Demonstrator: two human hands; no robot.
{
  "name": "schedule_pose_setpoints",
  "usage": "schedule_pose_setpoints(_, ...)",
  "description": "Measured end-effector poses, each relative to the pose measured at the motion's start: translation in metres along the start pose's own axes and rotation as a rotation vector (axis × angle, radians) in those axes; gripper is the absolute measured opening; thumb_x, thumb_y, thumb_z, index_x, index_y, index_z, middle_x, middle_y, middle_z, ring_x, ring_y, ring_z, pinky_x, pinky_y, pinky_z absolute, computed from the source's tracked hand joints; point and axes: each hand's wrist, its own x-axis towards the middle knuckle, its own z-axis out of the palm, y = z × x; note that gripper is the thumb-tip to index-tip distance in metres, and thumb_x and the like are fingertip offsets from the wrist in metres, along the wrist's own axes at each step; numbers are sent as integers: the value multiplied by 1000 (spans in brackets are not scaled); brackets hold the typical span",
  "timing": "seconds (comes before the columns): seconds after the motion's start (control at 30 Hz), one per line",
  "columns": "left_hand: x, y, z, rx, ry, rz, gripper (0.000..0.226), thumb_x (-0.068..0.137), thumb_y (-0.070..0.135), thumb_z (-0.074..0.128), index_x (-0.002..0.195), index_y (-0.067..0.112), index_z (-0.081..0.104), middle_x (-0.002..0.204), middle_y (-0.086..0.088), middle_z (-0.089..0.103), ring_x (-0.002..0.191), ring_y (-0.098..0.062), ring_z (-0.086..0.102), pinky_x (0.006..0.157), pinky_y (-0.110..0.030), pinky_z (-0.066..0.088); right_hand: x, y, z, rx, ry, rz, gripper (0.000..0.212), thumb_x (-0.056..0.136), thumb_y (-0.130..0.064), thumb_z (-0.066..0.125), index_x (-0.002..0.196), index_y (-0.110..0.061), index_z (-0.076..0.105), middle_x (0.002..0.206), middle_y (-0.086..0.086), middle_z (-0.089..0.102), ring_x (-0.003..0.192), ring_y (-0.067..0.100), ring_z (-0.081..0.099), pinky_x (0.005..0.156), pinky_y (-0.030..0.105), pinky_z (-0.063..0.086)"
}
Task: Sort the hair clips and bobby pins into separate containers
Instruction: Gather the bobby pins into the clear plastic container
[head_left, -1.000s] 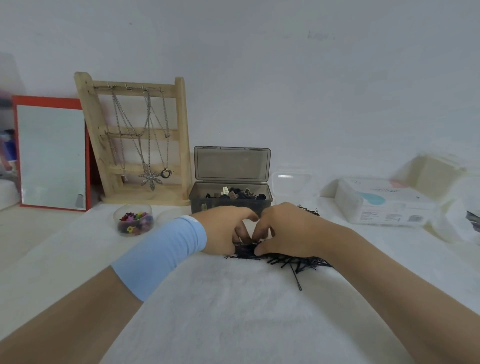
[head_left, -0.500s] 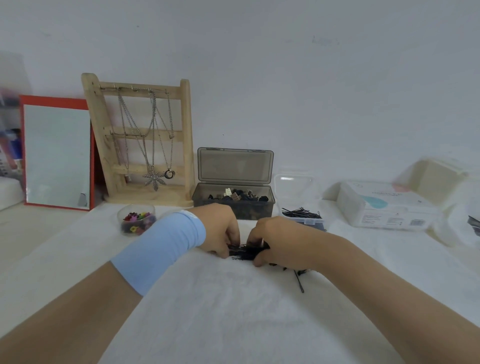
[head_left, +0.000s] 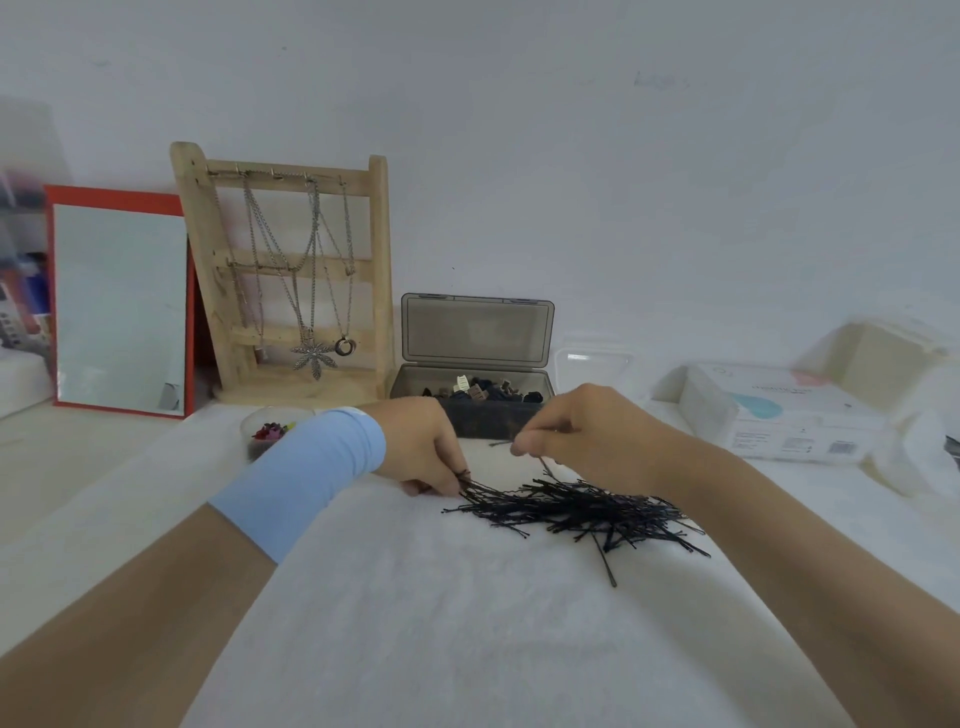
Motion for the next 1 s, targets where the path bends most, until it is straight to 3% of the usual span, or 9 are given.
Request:
schedule_pose_setpoints(0.1, -1, 6, 3, 71, -9, 51, 21, 82, 29, 76, 102, 34, 77, 76, 22, 70, 68, 0, 66, 80, -23, 56, -2, -1, 9, -204, -146, -37, 23, 95, -42, 60, 109, -31, 75, 93, -23, 58, 89, 3, 56, 78, 19, 42)
schedule_pose_setpoints(0.2, -10, 10, -4, 147, -98, 43, 47, 79, 36, 78, 124, 34, 66, 98, 23, 66, 89, 2, 63, 93, -22, 50, -3, -3, 9, -338, -215, -24, 51, 91, -53, 60, 135, -28, 56, 116, -14, 53, 101, 8, 50, 86, 23, 39)
schedule_pose_setpoints(0.27, -15, 14, -7, 175, -134, 25, 56, 76, 39, 81, 129, 32, 62, 101, 23, 63, 90, 5, 60, 90, -17, 47, -4, -3, 11, -395, -245, -29, 62, 86, -61, 62, 133, -22, 54, 125, -5, 51, 111, 15, 49, 95, 31, 44)
schedule_pose_setpoints(0.37, -12, 25, 2, 211, -102, 63, 55, 77, 32, 81, 128, 28, 63, 98, 20, 65, 84, 3, 60, 81, -14, 47, -6, -4, 22, -456, -333, -74, 55, 85, -57, 65, 128, -23, 58, 121, 0, 46, 119, 19, 41, 101, 39, 41)
schedule_pose_setpoints(0.53, -8, 28, 3, 112, -59, 74, 57, 78, 23, 81, 130, 24, 59, 106, 15, 73, 90, -1, 65, 90, -25, 52, -5, -8, 20, -476, -319, -115, 35, 91, -39, 64, 124, -26, 64, 111, 1, 52, 111, 21, 48, 90, 36, 45)
schedule_pose_setpoints(0.63, -10, 24, 3, 235, -32, 30, 46, 76, 37, 80, 119, 31, 64, 97, 19, 70, 89, -5, 65, 81, -22, 51, -7, -10, 20, -486, -319, -107, 37, 93, -30, 61, 130, -26, 62, 118, 2, 54, 112, 22, 53, 93, 37, 48)
schedule_pose_setpoints(0.73, -4, 29, 14, 233, 7, 38, 25, 77, 39, 78, 100, 29, 75, 77, 16, 70, 76, -10, 68, 66, -19, 50, -8, -12, 22, -460, -319, -122, 32, 91, -28, 62, 123, -25, 65, 117, 3, 52, 109, 24, 55, 93, 39, 48)
schedule_pose_setpoints(0.87, -2, 38, 19, 235, 87, 55, 30, 73, 39, 81, 99, 25, 73, 82, 7, 72, 67, -10, 64, 61, -22, 51, -5, -11, 23, -437, -281, -116, 44, 90, -29, 69, 132, -22, 58, 122, 4, 54, 110, 24, 55, 89, 33, 47)
schedule_pose_setpoints(1.0, -9, 31, 8, 178, 43, -9, 48, 71, 38, 83, 112, 26, 61, 97, 14, 71, 62, -3, 61, 69, -24, 52, -6, -4, 24, -235, -160, -54, 83, 80, -28, 81, 145, -24, 29, 132, 1, 51, 111, 18, 53, 87, 28, 44)
